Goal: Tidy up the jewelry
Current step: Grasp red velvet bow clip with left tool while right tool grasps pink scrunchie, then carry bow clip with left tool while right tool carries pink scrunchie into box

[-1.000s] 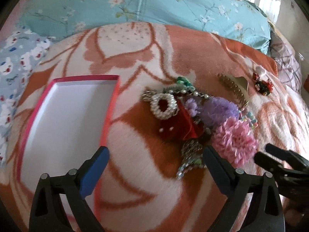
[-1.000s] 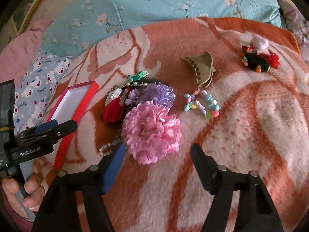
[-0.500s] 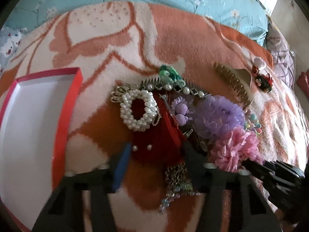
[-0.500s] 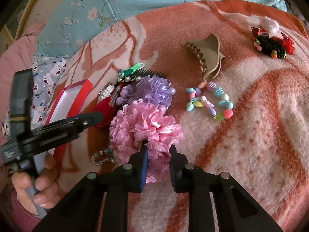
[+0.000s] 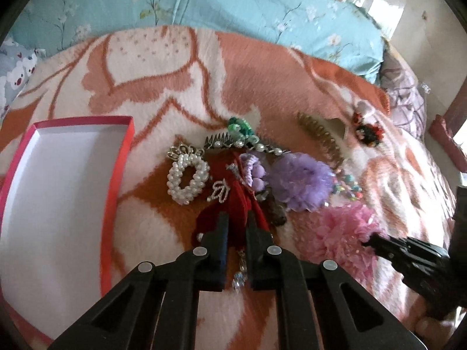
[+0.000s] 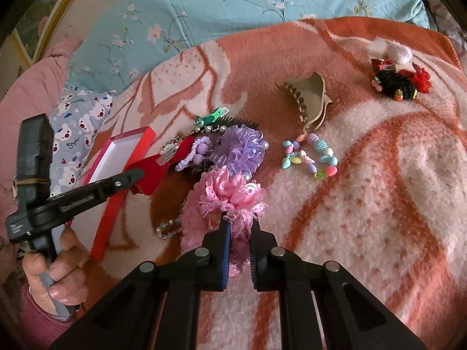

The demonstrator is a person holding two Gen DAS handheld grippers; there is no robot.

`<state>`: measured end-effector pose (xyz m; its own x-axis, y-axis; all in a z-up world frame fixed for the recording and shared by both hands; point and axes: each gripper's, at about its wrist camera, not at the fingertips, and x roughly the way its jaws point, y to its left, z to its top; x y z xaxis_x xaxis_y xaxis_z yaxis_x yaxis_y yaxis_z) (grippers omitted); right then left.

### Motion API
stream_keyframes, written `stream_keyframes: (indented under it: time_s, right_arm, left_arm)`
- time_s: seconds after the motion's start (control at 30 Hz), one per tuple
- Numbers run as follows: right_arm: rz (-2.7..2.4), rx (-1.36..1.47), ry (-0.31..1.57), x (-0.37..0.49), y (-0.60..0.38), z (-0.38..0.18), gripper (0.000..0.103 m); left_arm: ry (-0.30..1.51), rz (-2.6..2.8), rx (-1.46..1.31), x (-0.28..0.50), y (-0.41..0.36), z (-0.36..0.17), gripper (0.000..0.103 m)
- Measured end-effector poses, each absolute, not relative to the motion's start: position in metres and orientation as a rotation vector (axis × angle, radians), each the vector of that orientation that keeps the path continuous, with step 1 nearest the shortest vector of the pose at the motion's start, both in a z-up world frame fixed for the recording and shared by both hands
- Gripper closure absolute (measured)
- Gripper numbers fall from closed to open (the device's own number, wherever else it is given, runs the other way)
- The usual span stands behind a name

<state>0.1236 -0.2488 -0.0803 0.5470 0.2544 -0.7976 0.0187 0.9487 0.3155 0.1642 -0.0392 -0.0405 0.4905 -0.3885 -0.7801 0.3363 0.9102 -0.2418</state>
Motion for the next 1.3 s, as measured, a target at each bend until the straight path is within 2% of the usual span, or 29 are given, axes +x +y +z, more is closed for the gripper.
stream_keyframes:
  time_s: [0.33, 0.67, 1.0, 1.3]
  right_arm:
    - [0.17, 0.295, 0.947, 0.113, -0.233, -0.058, 0.093]
    - [0.245, 0.271, 0.934, 0.132, -0.195, -0.048, 0.093]
    - [0.354, 0.253, 0.939, 0.168, -0.132, -0.053, 0.093]
    - [0.411, 0.283, 0.935, 0.215, -0.077, -0.066, 0.093]
  left_arm:
    - [0.887, -0.458, -0.09, 0.103, 0.01, 0.002, 0.096]
    - [0.815, -0.37, -0.1, 0.074, 0.064, 0.031, 0.096]
    - [0.786, -0.245, -0.131, 0.068, 0.114, 0.04, 0.096]
    - [0.788, -0.155, -0.121, 0.096, 0.137, 0.031, 0.096]
